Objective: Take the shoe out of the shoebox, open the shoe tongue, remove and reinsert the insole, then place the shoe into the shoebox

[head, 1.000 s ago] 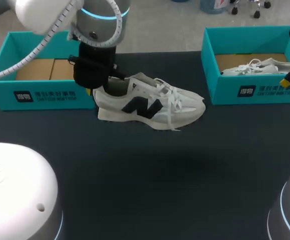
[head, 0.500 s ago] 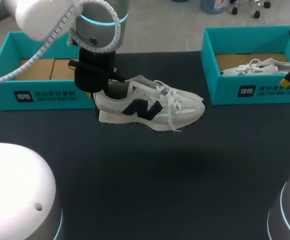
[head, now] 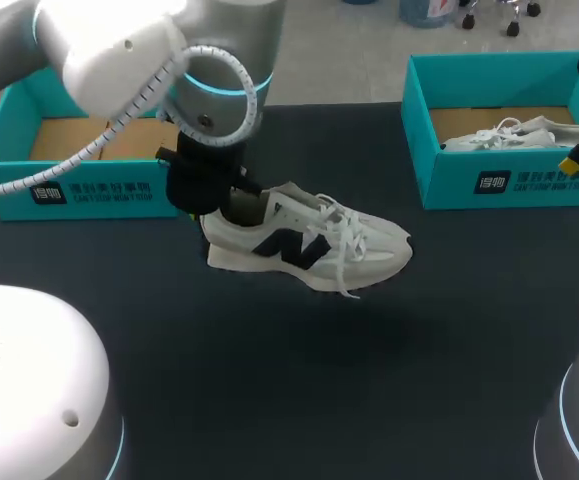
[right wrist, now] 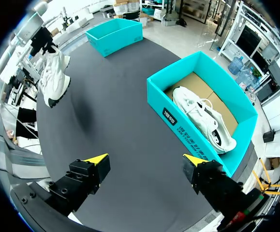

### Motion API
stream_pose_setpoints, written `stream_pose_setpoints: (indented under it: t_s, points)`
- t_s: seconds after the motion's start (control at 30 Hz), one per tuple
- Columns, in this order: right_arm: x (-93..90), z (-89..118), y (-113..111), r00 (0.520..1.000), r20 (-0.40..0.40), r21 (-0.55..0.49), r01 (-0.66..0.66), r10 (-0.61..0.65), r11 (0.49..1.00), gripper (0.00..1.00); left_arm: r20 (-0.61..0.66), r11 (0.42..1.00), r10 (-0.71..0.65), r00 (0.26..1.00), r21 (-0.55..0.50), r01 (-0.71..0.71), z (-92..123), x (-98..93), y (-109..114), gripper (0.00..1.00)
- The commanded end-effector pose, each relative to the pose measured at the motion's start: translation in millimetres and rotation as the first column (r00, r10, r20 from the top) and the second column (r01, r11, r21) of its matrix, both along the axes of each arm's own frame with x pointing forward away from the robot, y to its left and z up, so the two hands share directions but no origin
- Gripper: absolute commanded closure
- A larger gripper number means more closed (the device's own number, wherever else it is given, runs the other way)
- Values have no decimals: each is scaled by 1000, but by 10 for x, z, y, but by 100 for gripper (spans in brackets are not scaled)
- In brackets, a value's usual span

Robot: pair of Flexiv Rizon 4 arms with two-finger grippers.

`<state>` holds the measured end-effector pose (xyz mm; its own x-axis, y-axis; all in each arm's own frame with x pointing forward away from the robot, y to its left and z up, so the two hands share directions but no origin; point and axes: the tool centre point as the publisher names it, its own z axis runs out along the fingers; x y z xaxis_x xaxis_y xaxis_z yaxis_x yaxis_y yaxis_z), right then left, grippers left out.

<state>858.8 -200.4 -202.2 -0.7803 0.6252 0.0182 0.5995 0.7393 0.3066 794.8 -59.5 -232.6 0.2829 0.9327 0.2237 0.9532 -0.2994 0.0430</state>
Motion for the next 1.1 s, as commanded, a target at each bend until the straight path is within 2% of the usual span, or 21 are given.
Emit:
stream_pose_setpoints:
  t_s: [0.03, 0.27, 0.6, 0.8, 1.03, 1.07, 1.1]
  points:
    - [8, -3, -3, 1000, -1, 0, 0, 0, 1000, 0, -11, 1000, -4, 1000, -7, 4, -341, 54, -52, 100]
    - [8, -3, -3, 1000, -1, 0, 0, 0, 1000, 0, -38, 998, -41, 998, 47, 43, -899, 105, -130, 100]
    - [8, -3, -3, 1000, -1, 0, 0, 0, 1000, 0, -35, 996, -59, 998, 59, 61, -1433, 148, -181, 100]
    - [8, -3, -3, 1000, -1, 0, 0, 0, 1000, 0, -54, 997, -57, 997, 48, 59, -1625, 161, -193, 100]
    - [8, -3, -3, 1000, -1, 0, 0, 0, 1000, 0, -71, 998, -49, 996, 34, 51, -1660, 148, -194, 100]
    - [8, -3, -3, 1000, -1, 0, 0, 0, 1000, 0, -69, 998, -48, 996, 32, 50, -1644, 137, -189, 66]
    - [8, -3, -3, 1000, -1, 0, 0, 0, 1000, 0, -70, 998, -48, 996, 26, 50, -1624, 128, -186, 19]
